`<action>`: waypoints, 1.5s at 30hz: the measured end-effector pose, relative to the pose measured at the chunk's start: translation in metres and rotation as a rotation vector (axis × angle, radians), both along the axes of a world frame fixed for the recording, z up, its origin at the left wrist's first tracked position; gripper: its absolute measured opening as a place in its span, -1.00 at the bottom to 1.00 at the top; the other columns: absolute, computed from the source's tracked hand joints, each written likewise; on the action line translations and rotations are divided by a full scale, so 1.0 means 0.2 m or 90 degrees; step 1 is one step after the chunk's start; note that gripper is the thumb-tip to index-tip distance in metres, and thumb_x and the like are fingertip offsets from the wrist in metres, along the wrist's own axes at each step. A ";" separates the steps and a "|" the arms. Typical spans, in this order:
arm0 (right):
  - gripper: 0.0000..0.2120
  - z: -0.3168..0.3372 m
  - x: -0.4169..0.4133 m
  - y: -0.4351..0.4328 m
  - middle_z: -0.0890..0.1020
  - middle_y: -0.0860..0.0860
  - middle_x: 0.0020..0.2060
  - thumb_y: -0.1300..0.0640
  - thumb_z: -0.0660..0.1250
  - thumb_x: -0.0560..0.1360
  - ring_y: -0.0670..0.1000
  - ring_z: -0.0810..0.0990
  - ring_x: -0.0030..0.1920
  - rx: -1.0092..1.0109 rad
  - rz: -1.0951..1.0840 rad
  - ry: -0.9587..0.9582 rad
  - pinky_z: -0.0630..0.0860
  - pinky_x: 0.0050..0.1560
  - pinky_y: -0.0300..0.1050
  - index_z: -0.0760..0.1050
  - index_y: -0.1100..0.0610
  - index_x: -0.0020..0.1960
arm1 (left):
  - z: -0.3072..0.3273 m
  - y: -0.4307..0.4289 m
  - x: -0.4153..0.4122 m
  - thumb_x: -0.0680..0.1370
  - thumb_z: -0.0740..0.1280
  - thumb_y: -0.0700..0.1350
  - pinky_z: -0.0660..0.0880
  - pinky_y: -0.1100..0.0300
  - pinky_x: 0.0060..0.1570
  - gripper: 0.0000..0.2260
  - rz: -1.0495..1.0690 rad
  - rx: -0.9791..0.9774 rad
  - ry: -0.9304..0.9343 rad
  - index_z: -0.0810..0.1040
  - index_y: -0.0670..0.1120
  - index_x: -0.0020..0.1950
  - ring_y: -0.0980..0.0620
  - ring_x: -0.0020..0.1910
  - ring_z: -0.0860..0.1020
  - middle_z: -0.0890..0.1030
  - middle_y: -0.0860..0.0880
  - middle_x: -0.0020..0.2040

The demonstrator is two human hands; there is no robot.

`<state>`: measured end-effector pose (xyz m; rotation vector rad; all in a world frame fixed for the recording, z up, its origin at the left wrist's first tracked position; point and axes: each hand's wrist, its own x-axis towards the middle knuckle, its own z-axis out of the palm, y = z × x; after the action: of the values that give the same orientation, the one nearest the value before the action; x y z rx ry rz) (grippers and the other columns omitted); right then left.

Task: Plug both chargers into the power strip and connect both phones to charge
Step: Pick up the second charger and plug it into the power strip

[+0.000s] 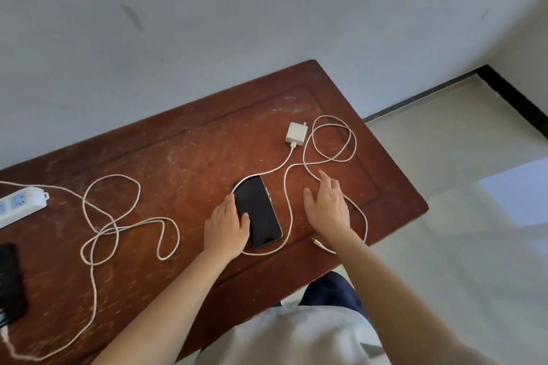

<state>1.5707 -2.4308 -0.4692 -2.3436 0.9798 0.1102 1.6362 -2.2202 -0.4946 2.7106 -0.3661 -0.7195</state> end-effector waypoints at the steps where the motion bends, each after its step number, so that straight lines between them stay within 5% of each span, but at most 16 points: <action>1: -0.40 0.00 0.07 -0.02 0.41 0.12 0.46 -0.11 0.22 0.62 0.16 0.47 0.39 0.003 -0.001 -0.001 0.52 0.16 0.04 0.17 0.08 0.58 | 0.00 0.00 0.00 0.68 0.12 0.09 0.33 -0.11 0.44 -0.44 0.008 0.010 -0.011 0.09 -0.12 0.61 -0.13 0.54 0.29 0.29 -0.11 0.59; 13: 0.13 -0.17 0.76 -0.22 0.42 0.19 0.34 -0.55 0.28 0.31 0.25 0.48 0.34 0.027 -0.010 0.113 0.48 0.21 0.19 0.12 0.25 0.54 | -0.03 -0.08 -0.03 0.66 0.18 -0.04 0.26 -0.10 0.44 -0.48 0.126 0.012 -0.013 0.16 -0.14 0.60 -0.12 0.52 0.30 0.30 -0.12 0.58; 20: -0.23 -0.18 0.80 -0.30 0.49 0.19 0.24 -0.25 0.39 0.36 0.27 0.57 0.20 0.085 -0.046 0.087 0.48 0.10 0.11 0.29 0.25 0.33 | -0.01 -0.10 -0.07 0.65 0.17 -0.10 0.23 -0.09 0.50 -0.48 0.184 0.068 -0.015 0.14 -0.15 0.60 -0.13 0.58 0.17 0.21 -0.15 0.61; 25: -0.23 -0.09 0.71 -0.27 0.45 0.15 0.33 -0.18 0.39 0.39 0.20 0.54 0.25 0.244 0.011 0.035 0.47 0.22 0.09 0.33 0.20 0.47 | 0.04 -0.06 -0.12 0.68 0.10 -0.01 0.20 -0.13 0.50 -0.48 0.197 0.145 0.013 0.09 -0.09 0.62 -0.10 0.60 0.12 0.15 -0.11 0.64; 30: -0.27 0.07 0.72 -0.15 0.54 0.08 0.27 -0.12 0.49 0.35 0.07 0.62 0.10 0.433 0.038 -0.084 0.60 -0.01 -0.05 0.37 0.06 0.45 | 0.15 0.05 -0.18 0.70 0.08 0.05 0.18 -0.15 0.52 -0.51 0.245 0.172 -0.004 0.15 -0.05 0.61 -0.13 0.60 0.14 0.17 -0.11 0.63; 34: -0.31 0.25 0.75 0.03 0.56 0.06 0.24 -0.12 0.51 0.32 0.07 0.68 0.06 0.530 0.080 -0.178 0.68 0.03 0.01 0.39 -0.04 0.39 | 0.24 0.20 -0.19 0.69 0.11 0.05 0.19 -0.16 0.50 -0.52 0.240 0.168 -0.060 0.18 -0.03 0.60 -0.12 0.60 0.14 0.15 -0.11 0.64; 41: -0.34 0.46 0.82 0.47 0.54 -0.03 0.21 -0.03 0.54 0.38 -0.10 0.56 0.07 0.500 0.203 -0.274 0.53 -0.10 -0.20 0.42 -0.03 0.43 | 0.34 0.74 -0.06 0.68 0.09 0.07 0.22 -0.16 0.47 -0.52 0.211 0.192 -0.131 0.21 -0.05 0.59 -0.15 0.58 0.18 0.14 -0.13 0.64; 45: -0.29 0.48 0.84 0.80 0.54 -0.06 0.25 -0.02 0.56 0.38 -0.05 0.55 0.16 0.426 0.193 -0.307 0.57 0.07 -0.10 0.37 0.02 0.45 | 0.35 1.13 0.07 0.68 0.08 0.11 0.19 -0.18 0.49 -0.51 0.201 0.181 -0.143 0.20 -0.03 0.59 -0.17 0.59 0.17 0.11 -0.13 0.65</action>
<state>1.7393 -2.2713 -0.3736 -1.7512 0.2781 -0.0130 1.6494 -1.9949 -0.4250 3.0254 0.1285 -0.4041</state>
